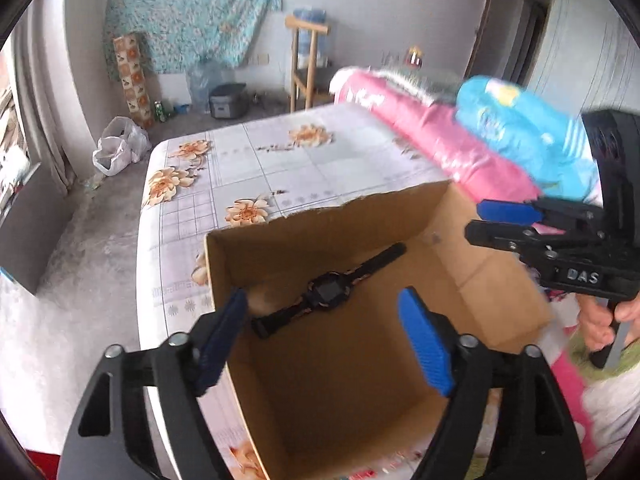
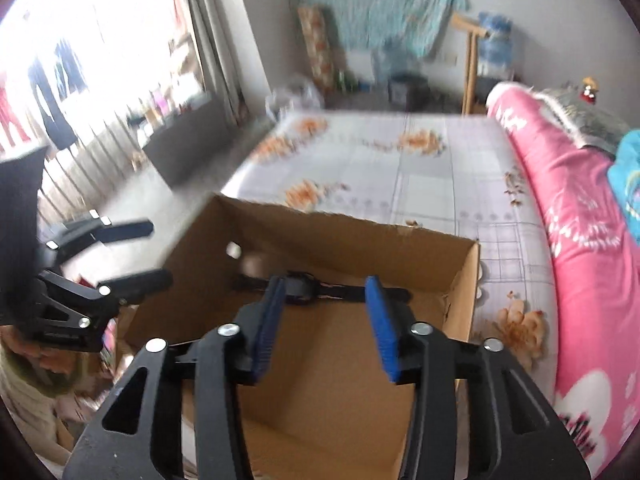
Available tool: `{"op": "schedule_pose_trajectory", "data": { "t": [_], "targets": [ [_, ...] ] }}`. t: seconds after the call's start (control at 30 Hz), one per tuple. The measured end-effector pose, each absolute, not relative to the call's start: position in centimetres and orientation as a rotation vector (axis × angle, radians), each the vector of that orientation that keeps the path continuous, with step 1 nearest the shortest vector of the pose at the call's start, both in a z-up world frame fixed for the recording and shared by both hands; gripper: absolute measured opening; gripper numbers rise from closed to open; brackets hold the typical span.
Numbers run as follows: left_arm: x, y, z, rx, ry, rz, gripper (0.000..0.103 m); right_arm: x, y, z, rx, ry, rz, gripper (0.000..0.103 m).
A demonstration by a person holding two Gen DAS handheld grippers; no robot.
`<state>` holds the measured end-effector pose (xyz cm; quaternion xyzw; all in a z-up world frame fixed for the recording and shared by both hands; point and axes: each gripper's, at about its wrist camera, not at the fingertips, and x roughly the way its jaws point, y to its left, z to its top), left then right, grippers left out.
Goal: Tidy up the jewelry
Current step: 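Lower the watch into the box and open both grippers, then withdraw both grippers from the box back over the table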
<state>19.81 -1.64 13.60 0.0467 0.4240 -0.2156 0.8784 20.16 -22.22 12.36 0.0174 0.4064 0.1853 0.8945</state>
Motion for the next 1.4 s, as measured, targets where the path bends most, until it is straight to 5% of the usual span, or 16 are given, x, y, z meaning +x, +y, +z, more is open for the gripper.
{"op": "schedule_pose_trajectory", "data": {
  "t": [0.17, 0.43, 0.9, 1.4],
  "targets": [
    [14.6, 1.1, 14.0, -0.006, 0.844, -0.399, 0.085, 13.3, -22.5, 13.0, 0.105, 0.708, 0.370, 0.071],
    [8.1, 3.3, 10.1, -0.071, 0.874, -0.289, 0.094, 6.7, -21.7, 10.9, 0.039, 0.697, 0.287, 0.094],
    [3.8, 2.9, 4.4, -0.175, 0.918, -0.278, 0.097, 2.1, -20.0, 2.8, -0.096, 0.790, 0.045, 0.095],
    [3.2, 2.7, 2.4, -0.118, 0.888, -0.413, 0.097, 1.1, -18.8, 1.5, -0.003, 0.764, 0.188, 0.095]
  ]
}}
